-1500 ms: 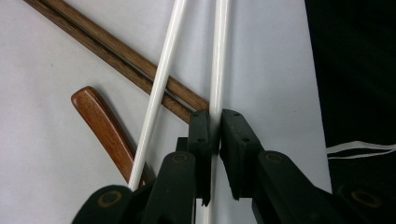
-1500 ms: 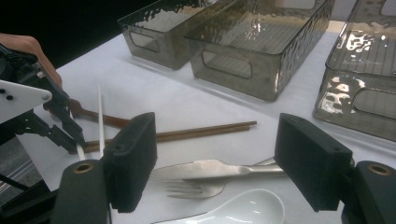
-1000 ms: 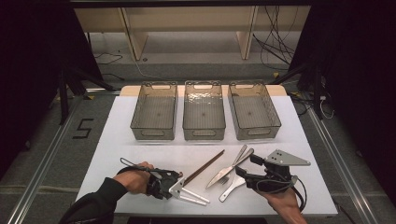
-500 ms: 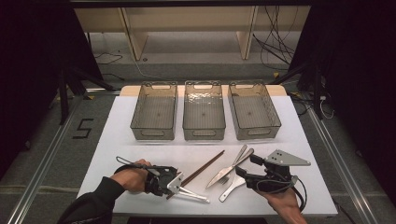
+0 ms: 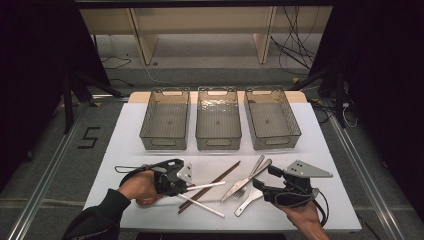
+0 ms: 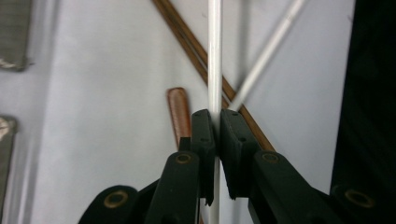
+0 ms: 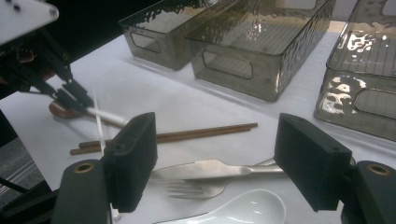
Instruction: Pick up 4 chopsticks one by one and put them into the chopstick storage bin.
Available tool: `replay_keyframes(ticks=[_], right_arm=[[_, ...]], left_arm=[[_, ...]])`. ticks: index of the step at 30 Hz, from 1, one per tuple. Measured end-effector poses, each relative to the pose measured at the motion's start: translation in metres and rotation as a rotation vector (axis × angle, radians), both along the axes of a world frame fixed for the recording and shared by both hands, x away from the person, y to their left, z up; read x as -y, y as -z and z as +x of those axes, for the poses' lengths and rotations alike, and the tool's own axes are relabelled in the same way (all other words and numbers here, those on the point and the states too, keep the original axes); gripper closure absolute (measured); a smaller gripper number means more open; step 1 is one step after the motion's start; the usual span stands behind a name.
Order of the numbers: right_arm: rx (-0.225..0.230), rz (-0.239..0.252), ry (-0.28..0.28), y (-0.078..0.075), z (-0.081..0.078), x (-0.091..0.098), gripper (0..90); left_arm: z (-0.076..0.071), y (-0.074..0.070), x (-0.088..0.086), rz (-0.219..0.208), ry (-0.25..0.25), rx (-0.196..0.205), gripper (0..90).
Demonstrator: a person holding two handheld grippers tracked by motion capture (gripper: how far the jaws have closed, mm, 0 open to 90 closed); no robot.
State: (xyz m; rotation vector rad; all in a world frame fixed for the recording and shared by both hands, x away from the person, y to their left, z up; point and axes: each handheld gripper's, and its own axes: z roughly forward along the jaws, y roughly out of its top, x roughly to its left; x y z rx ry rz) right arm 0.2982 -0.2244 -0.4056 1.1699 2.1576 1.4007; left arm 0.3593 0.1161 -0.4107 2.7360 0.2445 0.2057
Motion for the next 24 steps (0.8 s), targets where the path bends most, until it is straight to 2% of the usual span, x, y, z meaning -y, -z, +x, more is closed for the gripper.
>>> replay_keyframes(ticks=[8,10,12,16,19,24], right_arm=[[0.000,0.001,0.001,0.001,0.001,0.001,30.5],[0.002,0.005,0.002,0.001,0.001,0.001,30.5],[0.002,0.003,0.000,0.001,0.002,0.002,30.5],[0.002,0.003,0.002,0.001,0.001,0.003,30.6],[0.003,0.003,0.002,0.000,0.001,0.003,30.5],[0.003,0.004,0.002,0.000,0.001,0.003,30.4]], left_arm=[[0.021,-0.014,-0.013,-0.095,-0.173,0.031,83.6],[0.026,-0.019,-0.016,-0.114,-0.209,0.050,83.6],[0.032,-0.024,-0.019,-0.127,-0.233,0.069,83.6],[0.044,-0.032,-0.027,-0.181,-0.281,0.086,83.6],[0.055,-0.038,-0.034,-0.230,-0.323,0.089,83.6],[0.071,-0.051,-0.043,-0.282,-0.388,0.106,83.6]])
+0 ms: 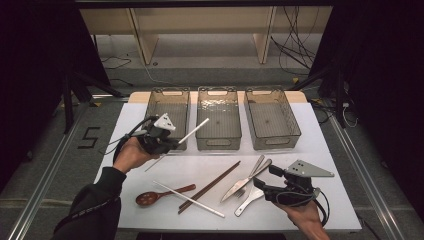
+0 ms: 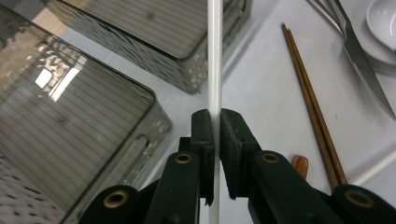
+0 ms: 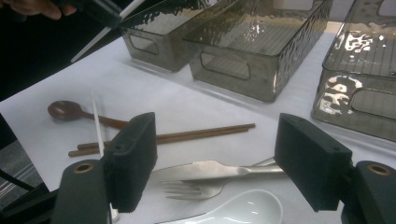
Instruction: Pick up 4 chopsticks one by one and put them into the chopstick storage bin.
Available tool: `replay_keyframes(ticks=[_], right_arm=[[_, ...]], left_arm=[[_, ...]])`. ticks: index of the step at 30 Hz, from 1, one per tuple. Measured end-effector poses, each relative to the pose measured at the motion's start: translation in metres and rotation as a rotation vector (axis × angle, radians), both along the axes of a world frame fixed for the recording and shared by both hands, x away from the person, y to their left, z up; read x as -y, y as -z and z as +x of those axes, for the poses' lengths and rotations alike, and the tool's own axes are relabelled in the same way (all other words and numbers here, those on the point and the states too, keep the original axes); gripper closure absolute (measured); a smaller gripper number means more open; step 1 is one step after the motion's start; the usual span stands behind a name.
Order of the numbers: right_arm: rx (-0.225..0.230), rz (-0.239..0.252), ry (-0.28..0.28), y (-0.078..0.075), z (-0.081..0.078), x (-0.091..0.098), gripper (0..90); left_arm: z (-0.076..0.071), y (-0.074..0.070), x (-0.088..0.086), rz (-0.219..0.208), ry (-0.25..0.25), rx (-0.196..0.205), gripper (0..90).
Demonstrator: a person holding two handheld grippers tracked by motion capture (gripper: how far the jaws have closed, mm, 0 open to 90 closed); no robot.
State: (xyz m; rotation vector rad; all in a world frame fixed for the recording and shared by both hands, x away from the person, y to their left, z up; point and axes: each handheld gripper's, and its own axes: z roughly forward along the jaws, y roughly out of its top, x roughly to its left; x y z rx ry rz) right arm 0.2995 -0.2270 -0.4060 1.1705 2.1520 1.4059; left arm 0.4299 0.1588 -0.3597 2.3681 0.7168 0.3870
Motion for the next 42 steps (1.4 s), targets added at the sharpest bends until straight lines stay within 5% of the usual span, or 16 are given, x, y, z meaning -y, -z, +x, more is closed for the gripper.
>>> replay_keyframes(ticks=[19,30,42], right_arm=[[0.001,0.009,-0.005,0.000,0.000,0.001,30.3],[0.000,0.011,-0.010,0.000,0.000,0.000,30.3],[-0.005,0.014,-0.016,-0.001,0.000,0.000,30.4]], left_arm=[[0.058,-0.038,-0.013,-0.043,-0.136,0.150,83.6],[0.089,-0.027,-0.027,-0.120,-0.242,0.151,83.6],[0.105,-0.004,-0.040,-0.144,-0.316,0.142,83.6]])
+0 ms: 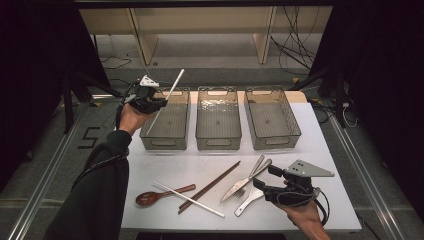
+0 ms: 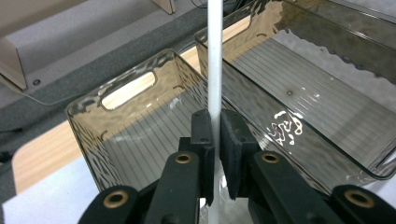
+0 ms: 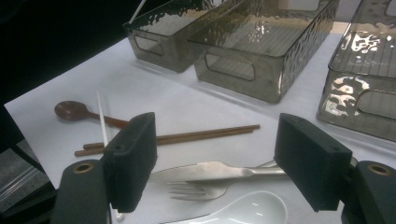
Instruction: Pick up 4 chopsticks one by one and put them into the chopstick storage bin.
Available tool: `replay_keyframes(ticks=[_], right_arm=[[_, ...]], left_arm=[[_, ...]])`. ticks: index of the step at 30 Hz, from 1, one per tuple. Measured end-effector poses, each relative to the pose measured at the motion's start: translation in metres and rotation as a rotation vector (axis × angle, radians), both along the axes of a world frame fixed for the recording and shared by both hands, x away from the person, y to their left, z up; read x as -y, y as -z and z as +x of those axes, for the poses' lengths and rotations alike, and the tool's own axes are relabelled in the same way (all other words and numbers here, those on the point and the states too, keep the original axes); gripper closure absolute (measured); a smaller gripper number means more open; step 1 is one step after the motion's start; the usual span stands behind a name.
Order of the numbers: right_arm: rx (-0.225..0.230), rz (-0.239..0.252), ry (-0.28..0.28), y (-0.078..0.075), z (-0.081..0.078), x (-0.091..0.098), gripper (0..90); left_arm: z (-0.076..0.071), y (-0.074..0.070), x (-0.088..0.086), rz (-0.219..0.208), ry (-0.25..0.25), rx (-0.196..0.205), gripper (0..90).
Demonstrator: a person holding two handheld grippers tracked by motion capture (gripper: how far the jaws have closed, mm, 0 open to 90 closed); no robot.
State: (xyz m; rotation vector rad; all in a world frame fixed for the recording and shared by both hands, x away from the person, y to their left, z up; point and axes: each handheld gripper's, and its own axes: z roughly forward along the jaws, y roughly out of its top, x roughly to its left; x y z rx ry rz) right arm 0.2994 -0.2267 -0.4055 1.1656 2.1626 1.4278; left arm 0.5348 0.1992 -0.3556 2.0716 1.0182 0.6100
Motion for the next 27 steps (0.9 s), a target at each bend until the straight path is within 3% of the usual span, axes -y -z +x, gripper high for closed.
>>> replay_keyframes(ticks=[14,17,27], right_arm=[[0.002,0.000,-0.008,0.000,0.000,-0.001,30.4],[0.002,0.000,-0.008,0.000,0.000,-0.001,30.3],[0.000,0.001,-0.008,0.000,0.000,-0.001,30.4]], left_arm=[[0.006,0.022,-0.003,0.007,-0.047,-0.037,83.3],[0.007,0.025,-0.002,0.034,-0.054,-0.040,83.2],[0.010,0.038,-0.005,0.053,-0.091,-0.075,82.8]])
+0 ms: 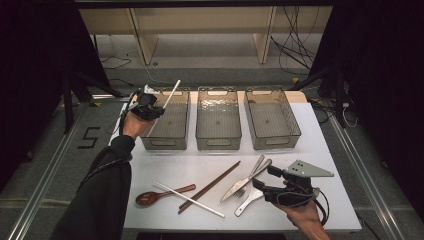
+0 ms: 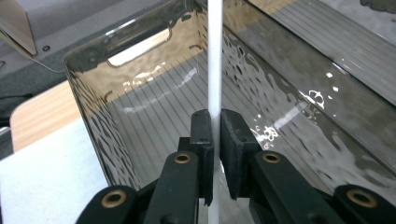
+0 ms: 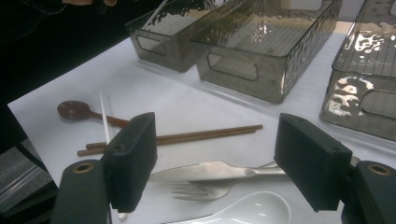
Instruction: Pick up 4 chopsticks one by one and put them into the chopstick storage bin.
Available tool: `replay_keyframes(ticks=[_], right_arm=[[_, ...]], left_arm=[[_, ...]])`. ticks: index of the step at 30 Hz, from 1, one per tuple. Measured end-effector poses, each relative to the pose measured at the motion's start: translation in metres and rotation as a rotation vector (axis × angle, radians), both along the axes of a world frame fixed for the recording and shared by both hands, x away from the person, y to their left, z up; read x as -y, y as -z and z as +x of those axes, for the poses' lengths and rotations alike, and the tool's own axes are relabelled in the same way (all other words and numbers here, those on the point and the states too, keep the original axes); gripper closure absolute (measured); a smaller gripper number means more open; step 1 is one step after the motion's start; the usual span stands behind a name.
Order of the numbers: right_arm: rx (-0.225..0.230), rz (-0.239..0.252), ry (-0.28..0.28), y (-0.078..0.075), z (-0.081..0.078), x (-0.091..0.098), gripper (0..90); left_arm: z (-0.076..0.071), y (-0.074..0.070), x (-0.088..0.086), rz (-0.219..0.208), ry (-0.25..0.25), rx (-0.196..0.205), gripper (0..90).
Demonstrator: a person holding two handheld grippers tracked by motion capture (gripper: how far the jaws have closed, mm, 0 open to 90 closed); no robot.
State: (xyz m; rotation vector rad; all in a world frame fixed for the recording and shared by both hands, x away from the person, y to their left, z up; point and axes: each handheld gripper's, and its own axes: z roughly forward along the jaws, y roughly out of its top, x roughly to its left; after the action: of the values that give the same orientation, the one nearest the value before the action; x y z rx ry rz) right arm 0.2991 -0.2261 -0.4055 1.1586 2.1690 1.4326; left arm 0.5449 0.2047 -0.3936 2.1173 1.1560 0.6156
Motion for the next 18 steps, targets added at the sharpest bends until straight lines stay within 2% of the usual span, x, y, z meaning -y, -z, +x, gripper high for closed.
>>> replay_keyframes(ticks=[5,8,10,13,14,17,18], right_arm=[[0.001,0.001,0.000,0.000,0.000,0.000,30.4],[-0.001,0.000,0.001,0.000,0.000,0.000,30.4],[-0.001,0.001,0.001,0.000,0.000,0.000,30.3],[-0.005,0.001,0.002,0.000,0.000,0.000,30.4],[-0.002,0.001,0.003,0.000,0.000,0.000,30.3],[-0.002,0.003,0.006,0.000,0.000,0.000,30.3],[-0.001,0.002,0.005,0.000,0.000,0.000,30.3]], left_arm=[[-0.001,0.001,0.000,0.001,-0.006,-0.008,81.7],[-0.004,-0.002,0.001,-0.004,0.002,-0.021,74.3],[-0.009,-0.005,0.003,-0.027,0.015,-0.033,68.6],[-0.019,-0.013,0.009,-0.033,0.069,-0.061,56.5],[-0.024,-0.016,0.012,-0.033,0.089,-0.063,52.7],[-0.040,-0.025,0.019,-0.071,0.149,-0.064,40.6],[-0.046,-0.028,0.021,-0.080,0.161,-0.053,36.0]])
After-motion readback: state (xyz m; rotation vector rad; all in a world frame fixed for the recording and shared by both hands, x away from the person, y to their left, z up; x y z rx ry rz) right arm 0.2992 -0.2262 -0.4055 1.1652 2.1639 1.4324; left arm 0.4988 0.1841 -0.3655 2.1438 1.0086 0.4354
